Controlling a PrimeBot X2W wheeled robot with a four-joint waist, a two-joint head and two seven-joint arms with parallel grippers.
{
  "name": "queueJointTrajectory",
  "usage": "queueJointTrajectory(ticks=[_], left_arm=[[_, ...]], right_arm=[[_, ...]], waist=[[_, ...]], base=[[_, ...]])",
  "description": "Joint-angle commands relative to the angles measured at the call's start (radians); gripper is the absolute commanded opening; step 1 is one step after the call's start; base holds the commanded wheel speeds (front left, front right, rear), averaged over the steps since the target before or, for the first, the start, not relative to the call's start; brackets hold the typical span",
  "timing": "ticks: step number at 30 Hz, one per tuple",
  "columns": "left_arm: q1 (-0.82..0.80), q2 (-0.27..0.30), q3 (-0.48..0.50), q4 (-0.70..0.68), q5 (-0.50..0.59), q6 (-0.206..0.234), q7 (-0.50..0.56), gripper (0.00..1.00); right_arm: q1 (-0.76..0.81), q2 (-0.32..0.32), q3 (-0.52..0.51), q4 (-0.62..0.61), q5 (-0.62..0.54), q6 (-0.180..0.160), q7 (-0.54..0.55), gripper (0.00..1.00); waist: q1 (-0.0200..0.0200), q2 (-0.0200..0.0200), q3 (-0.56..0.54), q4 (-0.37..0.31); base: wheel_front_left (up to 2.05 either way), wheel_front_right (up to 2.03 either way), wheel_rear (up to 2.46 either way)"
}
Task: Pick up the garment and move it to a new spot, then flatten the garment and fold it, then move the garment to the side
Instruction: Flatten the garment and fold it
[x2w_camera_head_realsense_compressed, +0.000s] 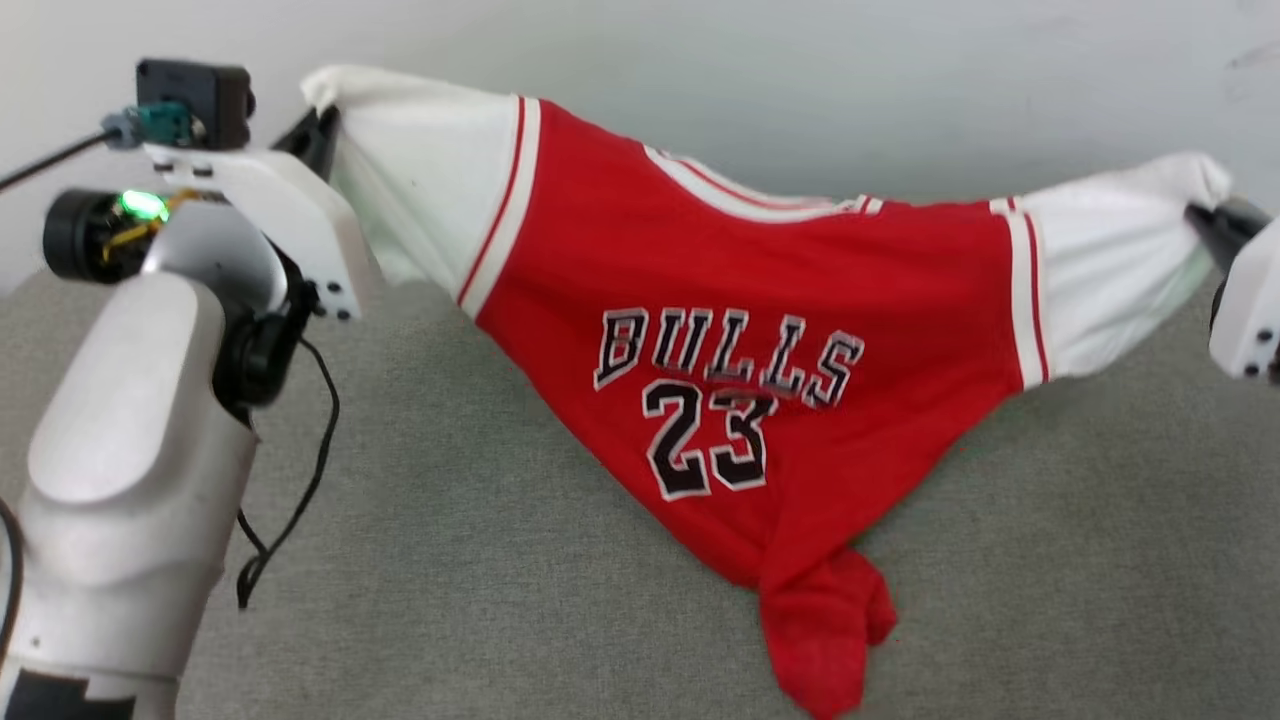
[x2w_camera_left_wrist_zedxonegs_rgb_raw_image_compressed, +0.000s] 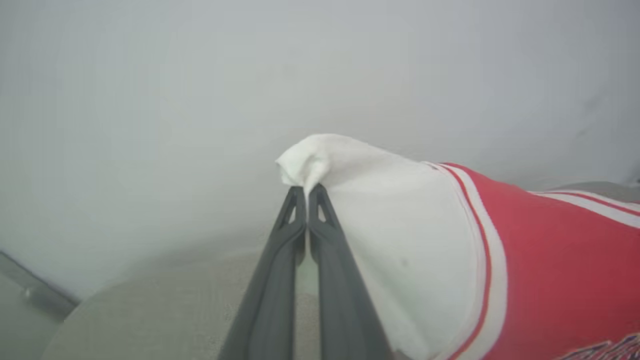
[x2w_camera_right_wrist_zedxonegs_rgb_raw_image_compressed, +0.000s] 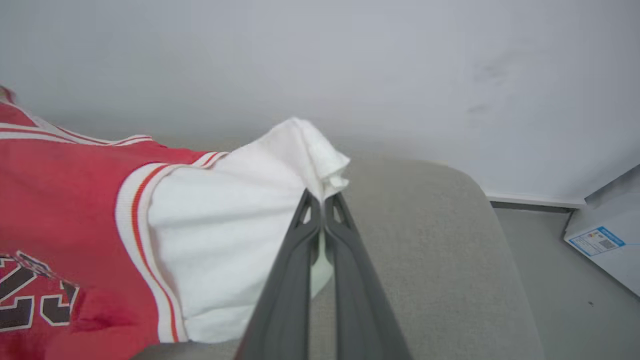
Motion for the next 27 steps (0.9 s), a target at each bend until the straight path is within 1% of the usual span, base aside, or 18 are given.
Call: queueJointTrajectory(ticks=[1,4,8,10,14,15,18,21,24,27], left_arm=[[-0.047,-0.004,0.009,0.032,0.008,-0.003,-0.025,0.0],[-0.136,-0.014,0.018,0.099,0.011,-0.011,-0.068,0.0],[-0.278,-0.013,0.046,0.173,0.014,-0.013,-0.127,0.0],[-0.354,-0.007,0.057,0.198,0.02,-0.007,-0.159,0.0],[-0.497,0.003,0.086,0.227,0.033,0.003,-0.241,0.0],[-0.497,0.003,0.086,0.227,0.033,0.003,-0.241,0.0],[-0.602,0.014,0.117,0.238,0.024,0.005,-0.298,0.0],[-0.683,0.031,0.128,0.25,0.037,0.001,-0.349,0.0],[-0.753,0.05,0.126,0.259,0.049,-0.008,-0.374,0.0],[-0.788,0.051,0.123,0.274,0.048,-0.015,-0.383,0.0]], right_arm=[[-0.054,-0.002,0.01,0.019,-0.014,0.0,-0.015,0.0],[-0.155,-0.004,0.019,0.049,-0.024,0.0,-0.056,0.0],[-0.315,-0.013,0.033,0.086,-0.042,0.0,-0.119,0.0],[-0.403,-0.016,0.033,0.107,-0.048,0.0,-0.154,0.0],[-0.571,-0.025,0.045,0.145,-0.083,0.0,-0.259,0.0],[-0.571,-0.025,0.045,0.145,-0.083,0.0,-0.259,0.0],[-0.687,-0.029,0.059,0.167,-0.089,-0.001,-0.336,0.0],[-0.774,-0.042,0.088,0.184,-0.094,-0.001,-0.403,0.0],[-0.848,-0.054,0.119,0.199,-0.083,-0.001,-0.441,0.0],[-0.898,-0.063,0.15,0.217,-0.069,-0.001,-0.468,0.0]], waist=[[0.0001,0.0,0.0,0.003],[0.0001,0.0,0.032,0.002],[0.0001,0.0,0.108,-0.006],[0.0001,0.0,0.156,-0.012],[0.0001,0.0,0.244,-0.025],[0.0001,0.0,0.244,-0.025],[0.0001,0.0,0.306,-0.037],[0.0001,0.0,0.36,-0.046],[0.0001,0.0,0.421,-0.051],[0.0001,0.0,0.47,-0.048]], base=[[0.0,0.0,0.0],[0.0,0.0,0.0],[0.0,0.0,0.0],[0.0,0.0,0.0],[0.0,0.0,0.0],[0.0,0.0,0.0],[0.0,0.0,0.0],[0.0,0.0,0.0],[0.0,0.0,0.0],[0.0,0.0,0.0]])
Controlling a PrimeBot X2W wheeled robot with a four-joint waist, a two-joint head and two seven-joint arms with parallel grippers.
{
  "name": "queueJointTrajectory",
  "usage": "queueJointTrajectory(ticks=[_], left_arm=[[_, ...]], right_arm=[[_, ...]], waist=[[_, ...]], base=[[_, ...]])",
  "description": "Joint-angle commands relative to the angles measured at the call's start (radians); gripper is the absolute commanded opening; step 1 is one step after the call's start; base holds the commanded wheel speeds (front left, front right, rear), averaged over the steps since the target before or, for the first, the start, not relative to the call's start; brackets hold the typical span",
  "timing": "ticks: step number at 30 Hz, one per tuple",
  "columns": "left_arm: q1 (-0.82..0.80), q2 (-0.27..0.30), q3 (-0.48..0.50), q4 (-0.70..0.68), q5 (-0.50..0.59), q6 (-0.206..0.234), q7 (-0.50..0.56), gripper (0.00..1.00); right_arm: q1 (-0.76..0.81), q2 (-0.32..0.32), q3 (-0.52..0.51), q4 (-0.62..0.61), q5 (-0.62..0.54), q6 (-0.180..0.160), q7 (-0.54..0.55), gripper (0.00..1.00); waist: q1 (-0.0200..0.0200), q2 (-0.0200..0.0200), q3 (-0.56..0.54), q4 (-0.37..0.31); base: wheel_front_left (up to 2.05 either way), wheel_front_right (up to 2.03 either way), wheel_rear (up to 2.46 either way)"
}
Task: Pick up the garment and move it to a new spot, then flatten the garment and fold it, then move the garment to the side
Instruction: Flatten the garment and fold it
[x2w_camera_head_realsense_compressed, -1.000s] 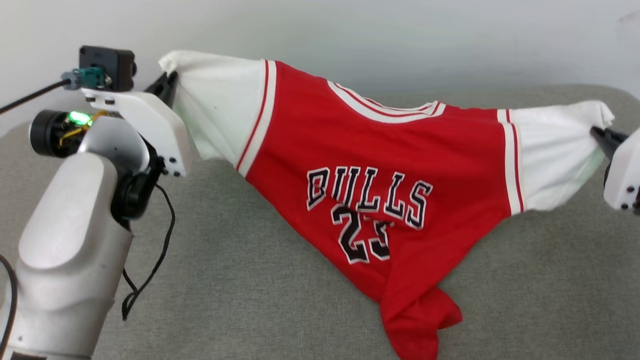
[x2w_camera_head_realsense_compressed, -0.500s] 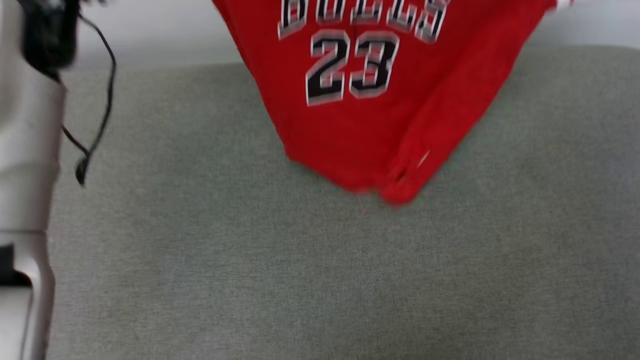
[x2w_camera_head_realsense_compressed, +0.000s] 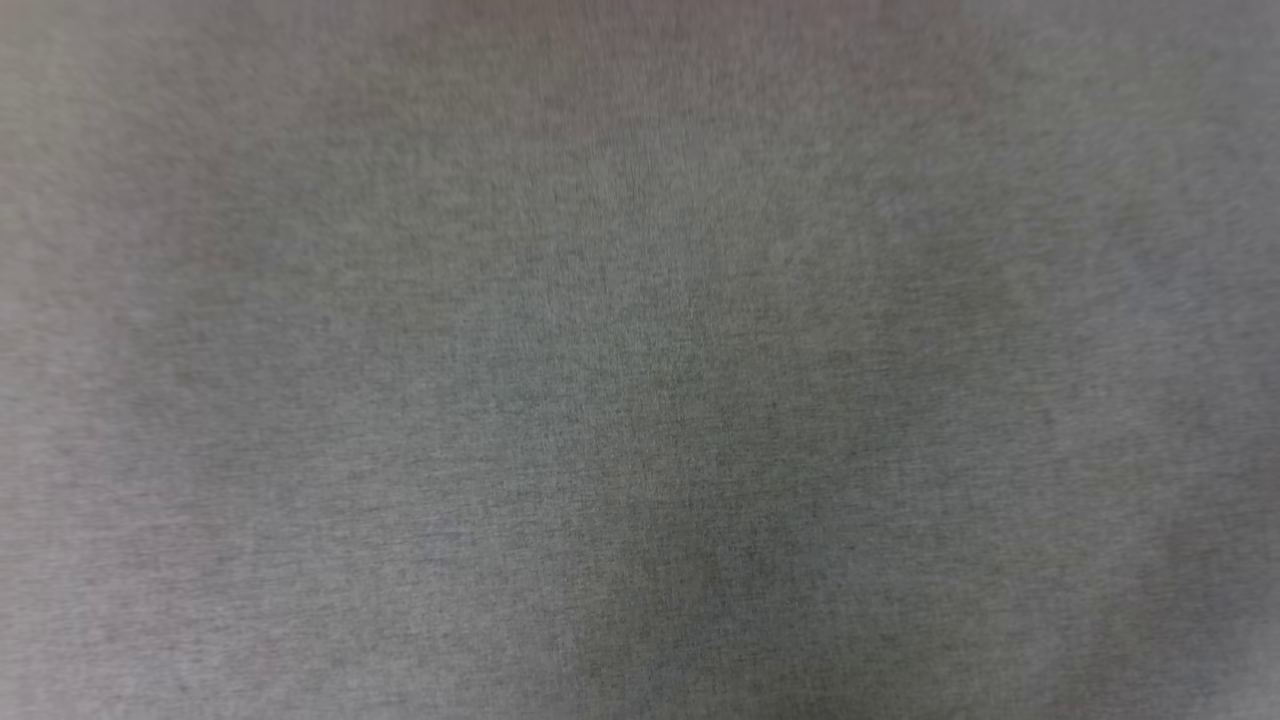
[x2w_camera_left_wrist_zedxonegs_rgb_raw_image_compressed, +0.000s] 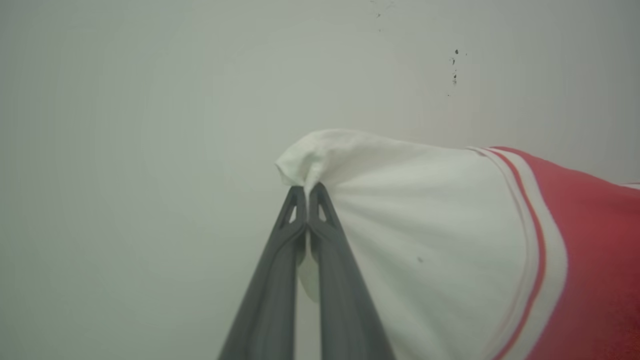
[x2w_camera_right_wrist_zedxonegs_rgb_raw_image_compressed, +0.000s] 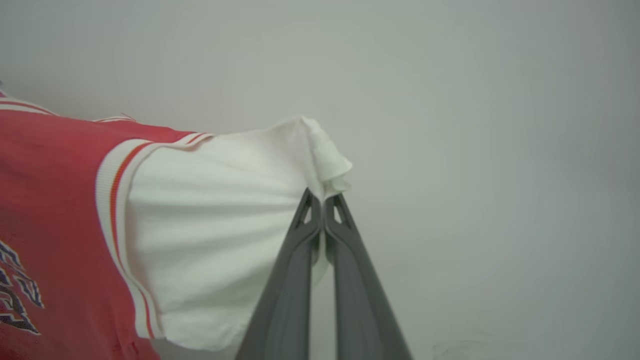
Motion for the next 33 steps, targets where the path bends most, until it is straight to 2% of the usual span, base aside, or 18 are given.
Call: queueJointTrajectory(ticks=[1,10,17,21,25,29,33], left_arm=[[-0.014,0.005,0.0,0.004,-0.002,-0.003,-0.007,0.0],[0.002,-0.015,0.001,0.067,-0.021,-0.02,-0.065,0.0],[0.124,-0.027,0.023,0.116,-0.067,-0.052,-0.102,0.0],[0.259,-0.038,0.046,0.117,-0.105,-0.07,-0.117,0.0],[0.467,-0.055,0.074,0.081,-0.138,-0.077,-0.126,0.0],[0.702,-0.058,0.115,-0.005,-0.172,-0.065,-0.131,0.0],[0.969,-0.055,0.135,-0.132,-0.185,-0.027,-0.128,0.0]], right_arm=[[-0.022,-0.007,0.005,0.008,0.011,-0.001,-0.007,0.0],[-0.058,0.013,0.1,0.084,0.066,-0.001,-0.062,0.0],[0.043,0.014,0.179,0.127,0.146,-0.001,-0.111,0.0],[0.165,-0.015,0.223,0.109,0.209,-0.001,-0.121,0.0],[0.352,-0.049,0.261,0.078,0.245,-0.001,-0.128,0.0],[0.558,-0.06,0.254,0.029,0.306,-0.001,-0.104,0.0],[0.776,-0.07,0.224,-0.029,0.342,-0.001,-0.071,0.0]], waist=[[-0.0002,-0.0001,0.062,-0.003],[-0.0002,-0.0001,0.156,0.008],[-0.0002,-0.0001,0.107,0.013],[-0.0002,-0.0001,0.027,0.021],[-0.0002,-0.0001,-0.087,0.036],[-0.0002,-0.0001,-0.188,0.041],[-0.0002,-0.0001,-0.278,0.048]], base=[[0.0,0.0,0.0],[0.0,0.0,0.0],[0.0,0.0,0.0],[0.0,0.0,0.0],[0.0,0.0,0.0],[0.0,0.0,0.0],[0.0,0.0,0.0]])
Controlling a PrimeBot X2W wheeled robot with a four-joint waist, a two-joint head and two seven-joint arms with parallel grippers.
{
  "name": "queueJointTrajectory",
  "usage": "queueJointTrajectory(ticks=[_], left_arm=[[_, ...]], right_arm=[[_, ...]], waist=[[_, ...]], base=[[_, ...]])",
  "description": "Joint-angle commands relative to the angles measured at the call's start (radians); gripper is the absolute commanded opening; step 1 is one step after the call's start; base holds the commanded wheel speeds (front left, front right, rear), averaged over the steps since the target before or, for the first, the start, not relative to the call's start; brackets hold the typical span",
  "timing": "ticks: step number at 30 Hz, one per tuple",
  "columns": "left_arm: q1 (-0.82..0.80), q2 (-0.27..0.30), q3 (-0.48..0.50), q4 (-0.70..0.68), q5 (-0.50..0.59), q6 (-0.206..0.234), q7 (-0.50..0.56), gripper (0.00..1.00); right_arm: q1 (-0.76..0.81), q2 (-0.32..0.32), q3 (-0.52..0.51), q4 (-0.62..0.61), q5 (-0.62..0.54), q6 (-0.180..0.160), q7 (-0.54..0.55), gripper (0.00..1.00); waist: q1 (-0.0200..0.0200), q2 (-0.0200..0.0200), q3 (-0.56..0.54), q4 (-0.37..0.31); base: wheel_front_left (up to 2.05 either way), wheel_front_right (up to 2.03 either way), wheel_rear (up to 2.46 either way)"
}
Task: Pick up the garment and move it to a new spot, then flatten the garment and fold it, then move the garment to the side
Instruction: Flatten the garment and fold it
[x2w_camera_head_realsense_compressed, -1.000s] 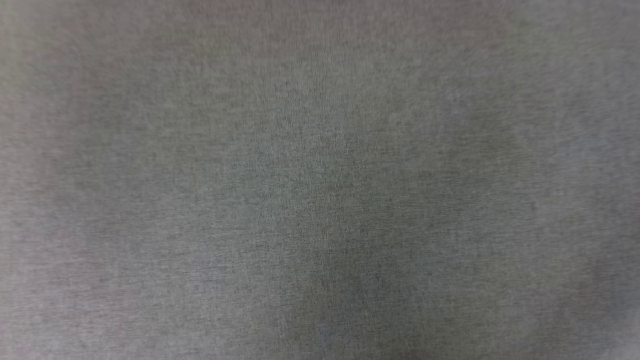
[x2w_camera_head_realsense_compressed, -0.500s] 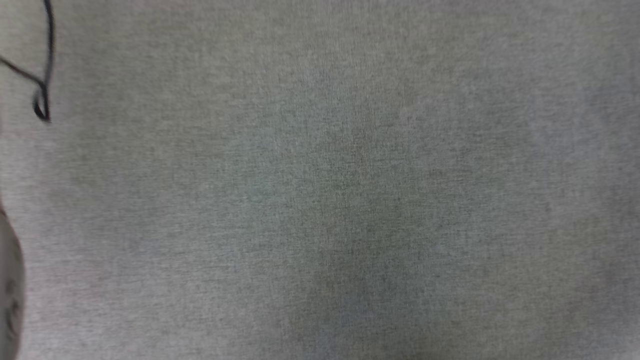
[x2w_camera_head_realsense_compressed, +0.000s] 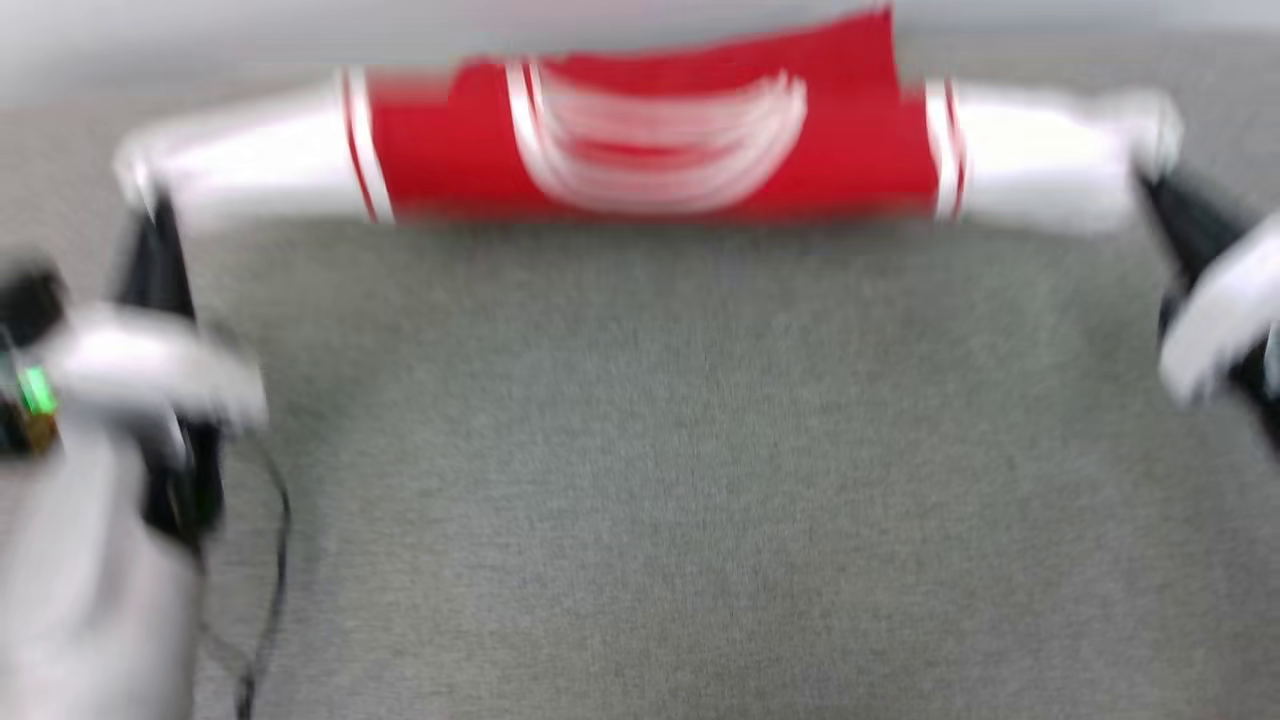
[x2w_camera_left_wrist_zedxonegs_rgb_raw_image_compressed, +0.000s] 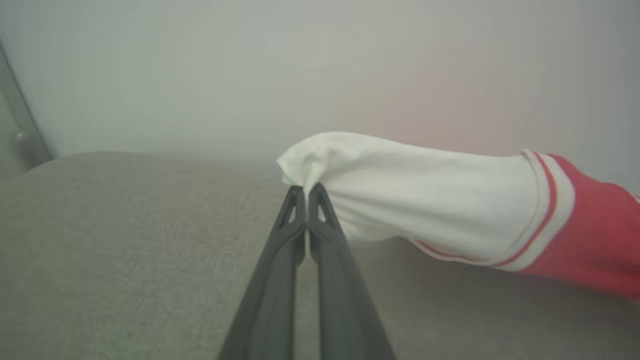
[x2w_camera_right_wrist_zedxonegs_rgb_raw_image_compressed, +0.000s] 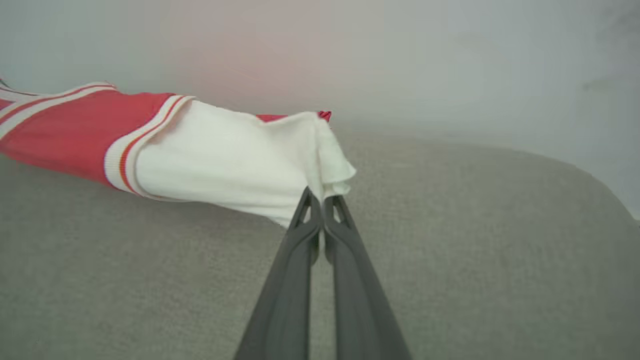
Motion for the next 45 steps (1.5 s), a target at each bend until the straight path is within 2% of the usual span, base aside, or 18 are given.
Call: queueJointTrajectory(ticks=[1,8,12,17,21,22,23,24,28,32,35,39,45], left_arm=[[0.072,0.006,0.004,-0.033,-0.004,0.015,0.004,0.0],[0.485,-0.012,0.016,-0.288,-0.038,0.116,0.085,0.0],[0.685,-0.022,0.019,-0.391,-0.048,0.179,0.132,0.0],[0.846,-0.032,-0.006,-0.471,-0.037,0.226,0.165,0.0],[0.902,-0.044,-0.022,-0.508,-0.022,0.244,0.157,0.0],[0.907,-0.047,-0.027,-0.518,-0.016,0.247,0.156,0.0],[0.909,-0.049,-0.031,-0.527,-0.012,0.251,0.153,0.0],[0.906,-0.054,-0.035,-0.537,-0.011,0.251,0.147,0.0],[0.872,-0.057,-0.052,-0.581,0.01,0.254,0.137,0.0],[0.826,-0.06,-0.081,-0.632,0.037,0.253,0.134,0.0],[0.775,-0.066,-0.11,-0.676,0.063,0.247,0.13,0.0],[0.704,-0.091,-0.148,-0.725,0.095,0.246,0.12,0.0],[0.605,-0.129,-0.207,-0.767,0.132,0.23,0.101,0.0]], right_arm=[[0.065,-0.014,-0.018,-0.012,0.001,-0.002,0.002,0.0],[0.454,0.018,-0.145,-0.127,-0.008,-0.002,0.097,0.0],[0.67,0.068,-0.239,-0.209,-0.031,-0.002,0.176,0.0],[0.892,0.147,-0.347,-0.328,-0.076,-0.002,0.297,0.0],[1.027,0.221,-0.429,-0.408,-0.111,-0.002,0.409,0.0],[1.041,0.233,-0.447,-0.439,-0.127,-0.002,0.419,0.38],[1.047,0.247,-0.465,-0.467,-0.131,-0.002,0.43,1.0],[1.05,0.26,-0.48,-0.496,-0.141,-0.002,0.437,1.0],[0.974,0.292,-0.565,-0.586,-0.176,-0.001,0.422,1.0],[0.819,0.302,-0.661,-0.586,-0.194,-0.001,0.372,1.0],[0.66,0.277,-0.689,-0.522,-0.19,-0.001,0.353,1.0],[0.43,0.23,-0.665,-0.39,-0.164,-0.001,0.39,1.0],[0.111,0.153,-0.572,-0.181,-0.163,-0.001,0.587,1.0]], waist=[[0.0,0.0,-0.101,0.015],[0.0,0.0,-0.211,0.026],[0.0,0.0,-0.255,0.034],[0.0,0.0,-0.265,0.042],[0.0,0.0,-0.263,0.051],[0.0,0.0,-0.261,0.053],[0.0,0.0,-0.256,0.055],[0.0,0.0,-0.253,0.056],[0.0,0.0,-0.224,0.063],[0.0,0.0,-0.17,0.089],[0.0,0.0,-0.108,0.115],[0.0,0.0,-0.019,0.155],[0.0,0.0,0.099,0.219]], base=[[0.0,0.0,0.0],[0.0,0.0,0.0],[0.0,0.0,0.0],[0.0,0.0,0.0],[0.0,0.0,0.0],[0.0,0.0,0.0],[0.0,0.0,0.0],[0.0,0.0,0.0],[0.0,0.0,0.0],[0.0,0.0,0.0],[0.0,0.0,0.0],[0.0,0.0,0.0],[0.0,0.0,0.0]])
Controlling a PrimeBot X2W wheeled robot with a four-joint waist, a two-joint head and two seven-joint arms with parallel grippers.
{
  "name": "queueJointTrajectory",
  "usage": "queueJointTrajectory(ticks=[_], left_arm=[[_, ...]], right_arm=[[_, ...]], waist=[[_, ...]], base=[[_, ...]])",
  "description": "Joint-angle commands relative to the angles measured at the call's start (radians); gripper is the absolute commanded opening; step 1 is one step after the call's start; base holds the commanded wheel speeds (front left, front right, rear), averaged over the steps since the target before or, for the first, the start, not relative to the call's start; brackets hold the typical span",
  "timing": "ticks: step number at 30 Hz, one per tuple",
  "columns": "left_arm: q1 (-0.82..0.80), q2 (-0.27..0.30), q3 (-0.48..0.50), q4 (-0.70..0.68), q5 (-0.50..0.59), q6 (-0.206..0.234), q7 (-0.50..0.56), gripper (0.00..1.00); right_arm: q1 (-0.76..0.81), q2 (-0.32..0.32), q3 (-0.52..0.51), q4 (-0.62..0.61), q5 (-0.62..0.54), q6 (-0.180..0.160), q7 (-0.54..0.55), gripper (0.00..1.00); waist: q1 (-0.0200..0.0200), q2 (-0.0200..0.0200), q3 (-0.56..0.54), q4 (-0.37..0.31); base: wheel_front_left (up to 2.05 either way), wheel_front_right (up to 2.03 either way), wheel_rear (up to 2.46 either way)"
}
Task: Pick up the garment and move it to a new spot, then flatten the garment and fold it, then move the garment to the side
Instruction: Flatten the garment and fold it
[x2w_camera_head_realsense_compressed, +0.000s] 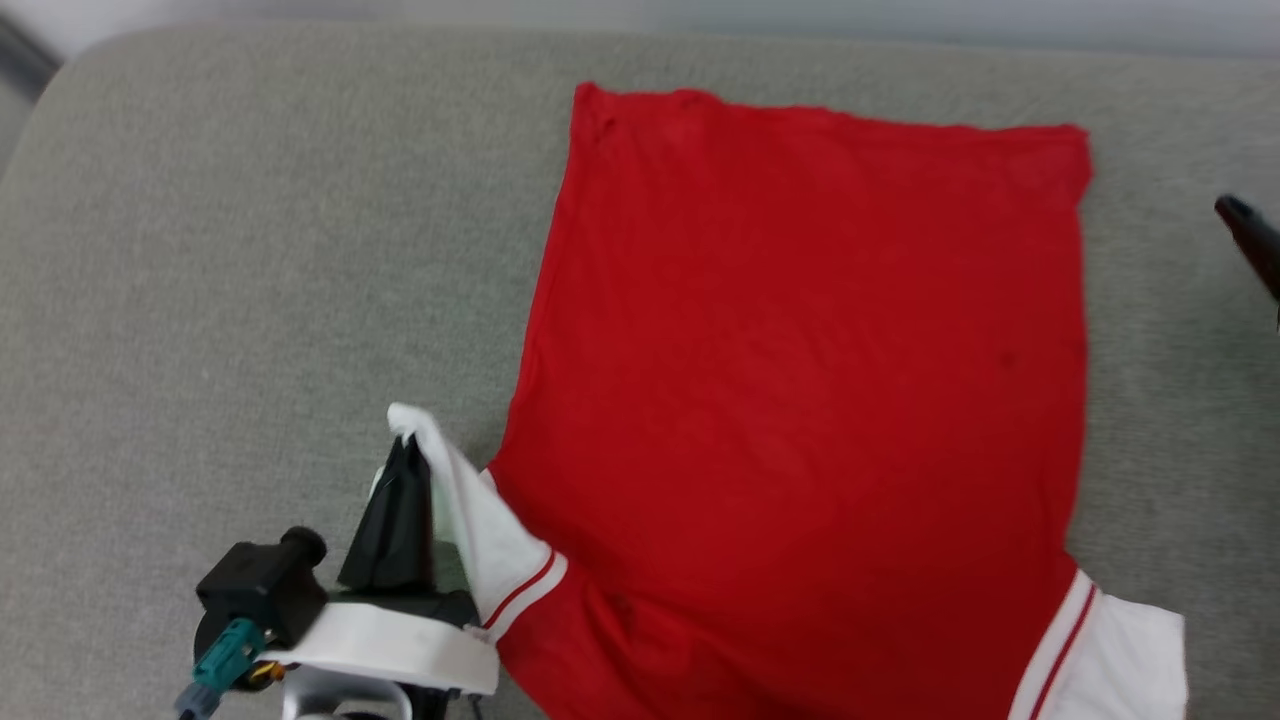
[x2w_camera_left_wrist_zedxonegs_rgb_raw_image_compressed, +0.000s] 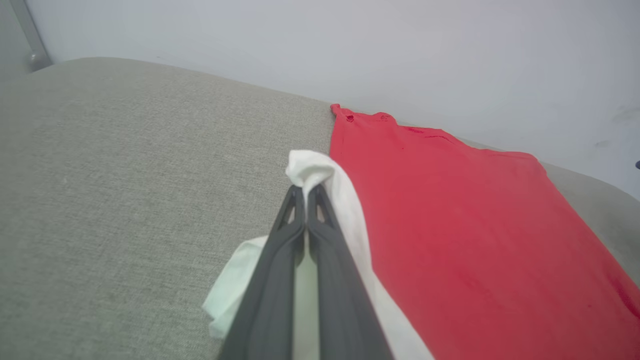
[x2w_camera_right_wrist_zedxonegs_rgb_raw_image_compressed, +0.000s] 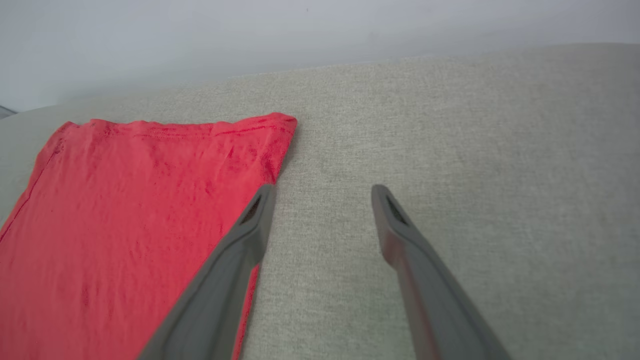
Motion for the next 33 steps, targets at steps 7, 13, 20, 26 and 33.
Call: queueJointTrajectory(ticks=[7,13,20,26,33], left_arm=[[-0.094,-0.031,-0.05,-0.027,0.031,-0.025,-0.017,0.0],[-0.127,-0.046,-0.076,-0.022,0.037,-0.036,-0.023,0.0],[-0.14,-0.052,-0.081,0.01,0.029,-0.045,-0.034,0.0],[-0.134,-0.053,-0.082,0.046,0.017,-0.049,-0.035,0.0],[-0.088,-0.025,-0.055,0.1,-0.009,-0.037,-0.027,0.0]], right_arm=[[-0.246,-0.01,0.044,0.16,-0.023,0.0,0.248,1.0],[-0.335,0.016,0.054,0.247,-0.055,0.0,0.369,1.0],[-0.314,0.041,0.063,0.329,-0.079,-0.001,0.496,0.0],[-0.327,0.008,0.074,0.27,-0.069,0.0,0.459,0.0],[-0.276,-0.076,0.155,0.141,-0.043,0.0,0.378,0.0]], waist=[[-0.0002,0.0,0.156,0.113],[-0.0002,0.0,0.206,0.144],[-0.0002,0.0,0.208,0.161],[-0.0002,0.0,0.16,0.163],[-0.0002,0.0,0.026,0.113]], base=[[0.0,0.0,0.0],[0.0,0.0,0.0],[0.0,0.0,0.0],[0.0,0.0,0.0],[0.0,0.0,0.0]])
